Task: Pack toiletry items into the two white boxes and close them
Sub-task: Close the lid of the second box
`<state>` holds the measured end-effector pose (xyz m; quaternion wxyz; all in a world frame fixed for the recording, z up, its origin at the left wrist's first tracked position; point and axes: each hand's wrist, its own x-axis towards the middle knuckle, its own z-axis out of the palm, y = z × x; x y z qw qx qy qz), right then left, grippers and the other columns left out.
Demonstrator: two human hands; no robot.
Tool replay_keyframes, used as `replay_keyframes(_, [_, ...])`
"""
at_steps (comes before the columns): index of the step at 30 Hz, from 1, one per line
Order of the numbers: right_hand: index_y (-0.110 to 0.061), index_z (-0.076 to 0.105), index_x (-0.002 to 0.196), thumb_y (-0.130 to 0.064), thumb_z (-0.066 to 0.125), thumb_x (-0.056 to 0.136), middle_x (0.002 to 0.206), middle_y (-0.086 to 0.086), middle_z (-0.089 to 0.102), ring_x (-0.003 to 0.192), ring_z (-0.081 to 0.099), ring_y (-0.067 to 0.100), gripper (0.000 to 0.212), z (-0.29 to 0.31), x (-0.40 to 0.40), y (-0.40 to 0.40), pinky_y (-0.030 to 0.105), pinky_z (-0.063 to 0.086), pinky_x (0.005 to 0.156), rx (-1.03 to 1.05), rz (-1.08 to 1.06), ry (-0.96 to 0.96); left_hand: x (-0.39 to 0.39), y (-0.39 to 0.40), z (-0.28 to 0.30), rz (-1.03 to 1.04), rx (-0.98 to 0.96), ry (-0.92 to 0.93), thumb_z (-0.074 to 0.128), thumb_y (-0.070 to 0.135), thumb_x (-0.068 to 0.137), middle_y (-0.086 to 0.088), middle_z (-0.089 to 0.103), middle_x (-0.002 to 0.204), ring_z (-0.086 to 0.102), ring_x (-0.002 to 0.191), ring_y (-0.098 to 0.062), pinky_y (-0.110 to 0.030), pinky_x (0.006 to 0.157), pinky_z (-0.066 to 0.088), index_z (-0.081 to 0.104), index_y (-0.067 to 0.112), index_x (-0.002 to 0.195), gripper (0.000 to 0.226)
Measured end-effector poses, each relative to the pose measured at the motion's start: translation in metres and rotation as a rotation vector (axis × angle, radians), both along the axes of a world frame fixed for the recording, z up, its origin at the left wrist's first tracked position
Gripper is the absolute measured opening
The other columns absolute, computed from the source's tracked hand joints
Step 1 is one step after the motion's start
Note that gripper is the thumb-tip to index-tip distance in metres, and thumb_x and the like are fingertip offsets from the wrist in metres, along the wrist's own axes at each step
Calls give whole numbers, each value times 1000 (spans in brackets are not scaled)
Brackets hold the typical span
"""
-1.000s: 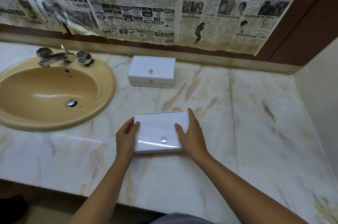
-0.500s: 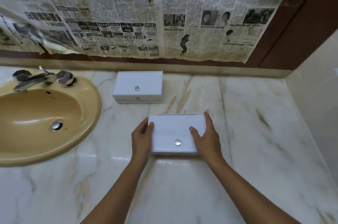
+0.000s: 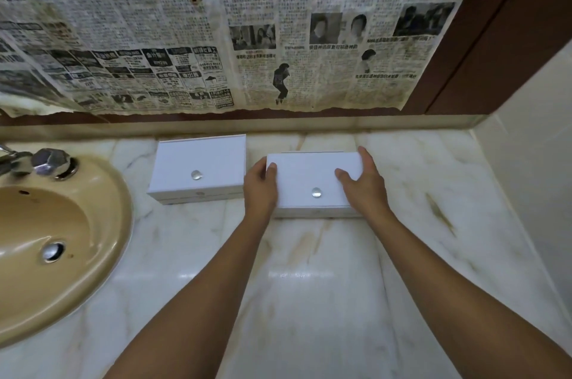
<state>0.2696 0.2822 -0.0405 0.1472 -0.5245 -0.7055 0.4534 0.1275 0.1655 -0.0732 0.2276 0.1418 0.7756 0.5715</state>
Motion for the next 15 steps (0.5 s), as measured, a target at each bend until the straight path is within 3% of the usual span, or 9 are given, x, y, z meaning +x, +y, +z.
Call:
replay_keyframes(5, [-26, 20, 151, -34, 57, 93, 149, 4, 38, 135, 37, 23, 69, -5, -16, 14, 30, 35, 102, -9, 3, -4, -15, 13, -7, 12, -69, 50, 47, 24, 101, -9, 70, 109, 63, 103, -24, -35, 88, 49, 66, 6, 117, 31])
replay_keyframes(10, [-25, 21, 151, -34, 57, 93, 151, 2, 35, 138, 34, 21, 68, -5, -19, 18, 29, 32, 104, 0, 18, 8, -12, 18, -1, 17, -106, 117, 46, 25, 101, -3, 67, 95, 63, 96, -24, -27, 75, 43, 67, 6, 112, 30])
replay_keyframes(13, [-23, 23, 151, -36, 57, 93, 153, 1, 32, 140, 31, 20, 68, -3, -17, 18, 29, 29, 107, -2, 28, 44, -13, 16, 6, -13, -166, 134, 44, 26, 102, -6, 69, 108, 62, 104, -22, -25, 79, 42, 65, 9, 121, 33])
replay_keyframes(15, [-22, 27, 150, -36, 57, 93, 153, 1, 32, 139, 31, 18, 66, 3, -10, 15, 29, 28, 109, 41, -4, 87, -12, 13, 12, -7, -182, 132, 46, 27, 102, -8, 64, 128, 57, 121, -25, -29, 94, 44, 57, 8, 135, 39])
